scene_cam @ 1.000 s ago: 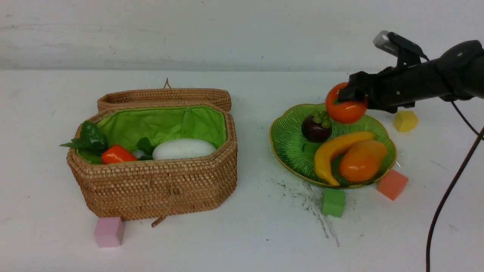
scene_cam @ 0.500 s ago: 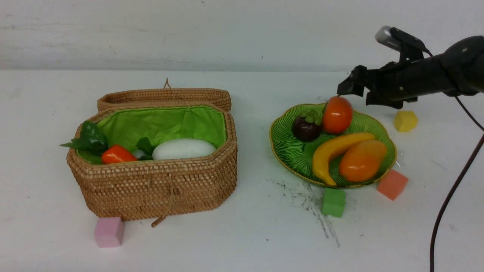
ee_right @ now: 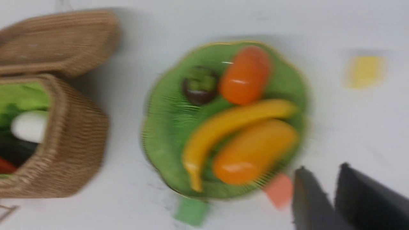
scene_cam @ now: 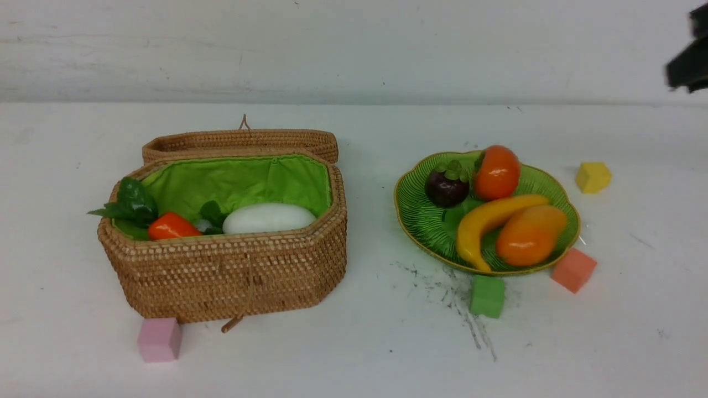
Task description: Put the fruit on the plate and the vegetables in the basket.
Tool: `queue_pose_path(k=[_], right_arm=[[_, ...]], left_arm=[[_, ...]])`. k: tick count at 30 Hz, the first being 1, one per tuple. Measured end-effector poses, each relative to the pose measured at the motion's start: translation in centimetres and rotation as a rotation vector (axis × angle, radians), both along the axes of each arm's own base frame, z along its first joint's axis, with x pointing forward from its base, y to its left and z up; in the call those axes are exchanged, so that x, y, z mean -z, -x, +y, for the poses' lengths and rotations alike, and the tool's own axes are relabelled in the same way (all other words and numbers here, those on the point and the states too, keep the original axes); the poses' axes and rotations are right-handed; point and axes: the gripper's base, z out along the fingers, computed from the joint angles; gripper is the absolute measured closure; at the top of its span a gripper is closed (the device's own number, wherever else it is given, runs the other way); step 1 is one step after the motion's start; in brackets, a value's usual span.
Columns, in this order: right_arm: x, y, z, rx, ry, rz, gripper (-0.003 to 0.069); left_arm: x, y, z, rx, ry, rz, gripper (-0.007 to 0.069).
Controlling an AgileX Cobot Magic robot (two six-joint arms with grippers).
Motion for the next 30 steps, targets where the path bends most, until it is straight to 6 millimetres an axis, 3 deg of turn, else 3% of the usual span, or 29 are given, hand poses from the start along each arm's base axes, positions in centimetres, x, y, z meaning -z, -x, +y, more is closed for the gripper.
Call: queue_pose_path(k=[2,4,5,6,7,11,13,18,30], right_arm=[[-1.0,4.7,0.2,0.054,0.028,-0.060,0.0641],[-0.7,9.1,0.7,0.087,0.035,-0.121,0.0666],[-0.6,9.5,0.7,0.089,0.037,-0.126,0.0667],[0.2,12.7,1.1,0.102,0.045,-0.175,0.0667],[1.3,14.5,1.3,0.110,0.048,-0.198,0.0667],[6.3,19.4,2.0,0.130,0.034,-0.296,0.0667],[8.7,20.8,2.4,0.111,0.015,-0.303,0.0667],[11.7,23.5,3.1,0.045,-0.002,-0.342,0.0667],[11.8,26.9,3.2,0.020,-0.011,-0.500,0.0666]], left_arm=[[0.0,0.0,0.0,0.000,0.000,0.000,0.0386],[0.0,0.0,0.0,0.000,0.000,0.000,0.0386],[0.0,0.0,0.0,0.000,0.000,0.000,0.0386],[0.0,0.0,0.0,0.000,0.000,0.000,0.0386],[0.0,0.0,0.0,0.000,0.000,0.000,0.0386],[0.0,0.0,0.0,0.000,0.000,0.000,0.0386],[0.0,0.0,0.0,0.000,0.000,0.000,0.0386],[0.0,0.0,0.0,0.000,0.000,0.000,0.0386],[0.0,0.0,0.0,0.000,0.000,0.000,0.0386]])
